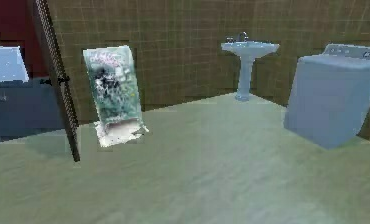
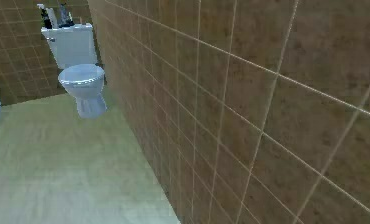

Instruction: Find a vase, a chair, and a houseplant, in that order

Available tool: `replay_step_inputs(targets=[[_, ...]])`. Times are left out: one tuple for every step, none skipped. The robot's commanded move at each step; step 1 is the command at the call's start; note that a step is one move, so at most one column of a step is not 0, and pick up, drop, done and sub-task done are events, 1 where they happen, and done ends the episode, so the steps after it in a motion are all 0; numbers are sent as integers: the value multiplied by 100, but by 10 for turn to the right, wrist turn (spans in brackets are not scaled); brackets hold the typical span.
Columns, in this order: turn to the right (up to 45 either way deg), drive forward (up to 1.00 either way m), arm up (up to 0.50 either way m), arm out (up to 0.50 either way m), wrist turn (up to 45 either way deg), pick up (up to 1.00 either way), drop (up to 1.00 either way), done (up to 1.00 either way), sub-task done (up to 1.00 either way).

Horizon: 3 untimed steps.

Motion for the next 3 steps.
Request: replay_step_inputs(targets=[[-270,0,0,0,0,0,0,0,0],[0,10,0,0,0,0,0,0,0],[-450,0,0,0,0,0,0,0,0]])
